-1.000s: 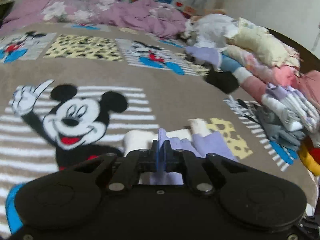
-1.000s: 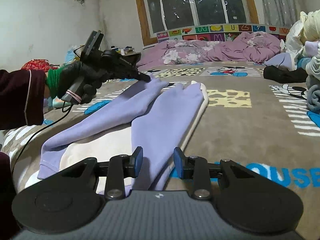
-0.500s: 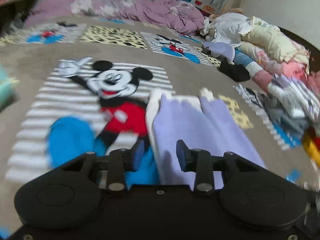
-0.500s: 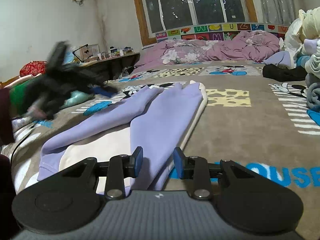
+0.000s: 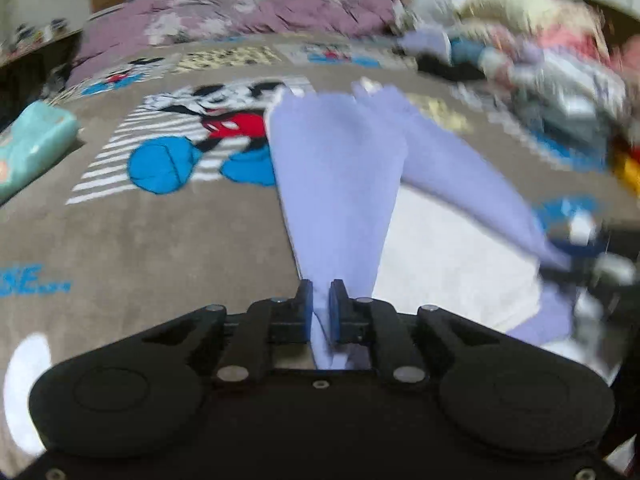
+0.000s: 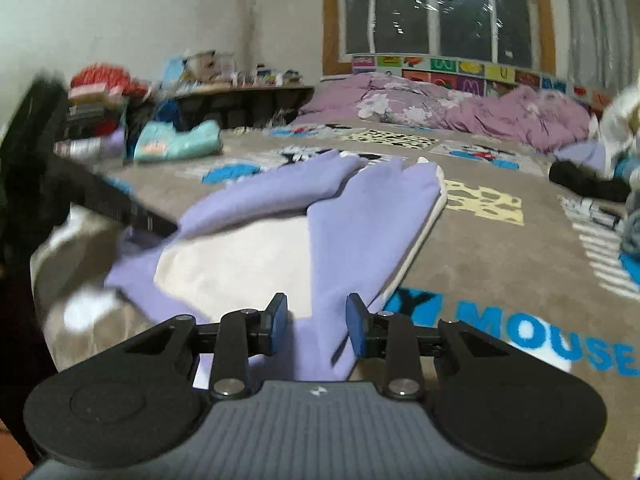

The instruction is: Fold clothes

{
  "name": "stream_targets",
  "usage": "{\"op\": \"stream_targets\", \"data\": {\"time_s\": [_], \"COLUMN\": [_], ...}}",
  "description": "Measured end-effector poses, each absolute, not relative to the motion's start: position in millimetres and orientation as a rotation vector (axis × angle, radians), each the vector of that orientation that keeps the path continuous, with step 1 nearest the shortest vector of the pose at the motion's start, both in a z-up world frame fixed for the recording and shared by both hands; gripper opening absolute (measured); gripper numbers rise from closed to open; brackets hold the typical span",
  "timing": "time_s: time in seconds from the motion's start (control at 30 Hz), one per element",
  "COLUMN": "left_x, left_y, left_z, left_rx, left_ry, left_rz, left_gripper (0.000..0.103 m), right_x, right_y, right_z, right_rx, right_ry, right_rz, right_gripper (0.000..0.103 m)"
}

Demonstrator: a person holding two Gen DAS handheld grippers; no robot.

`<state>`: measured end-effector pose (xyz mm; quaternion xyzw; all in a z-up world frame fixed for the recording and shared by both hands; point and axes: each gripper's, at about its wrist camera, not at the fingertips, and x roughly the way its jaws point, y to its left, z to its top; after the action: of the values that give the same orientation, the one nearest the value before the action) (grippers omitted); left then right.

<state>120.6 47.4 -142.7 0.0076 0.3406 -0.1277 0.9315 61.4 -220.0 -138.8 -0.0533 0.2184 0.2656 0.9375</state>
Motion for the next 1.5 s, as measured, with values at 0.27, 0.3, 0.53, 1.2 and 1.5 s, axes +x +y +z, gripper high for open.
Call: {"op": "stream_targets", "data": {"time_s": [0.27,0.3,0.53,1.2,1.5], "left_x": [106.8,102.9,81.9,32.8,41.9], "left_y": [40.0,42.7,77.4,-2.0,-1.5], "left_z": [-150.4,-143.7,-122.0,-187.7,-196.3], "left_rx": [0.053,0.040,0.000,0.907,0.872], "left_ry": [0.682,0.667,0.618,0.484,0.422], "left_rz": [-0.276,-0.280,-0.243,-0.288,-0.220], "left_gripper": [0.008,0.008,0.015,0.058,0.048], "right_x": [43.8,40.8,17.3,-1.8,10.2], "right_y": [-218.7,-219.6,-226.9,-185.1,-172.4], "right_z": [-144.2,-141.9,-134.9,-162.9,-165.6], "right_rx": [-0.167,-0.171,-0.246,-0.783,-0.803], "right_ry": [0.466,0.461,0.427,0.347,0.315], "right_rz": [0.530,0.526,0.491,0.404,0.400], "right_gripper": [0.033,0.033,0.033,0.042,0.037]}}
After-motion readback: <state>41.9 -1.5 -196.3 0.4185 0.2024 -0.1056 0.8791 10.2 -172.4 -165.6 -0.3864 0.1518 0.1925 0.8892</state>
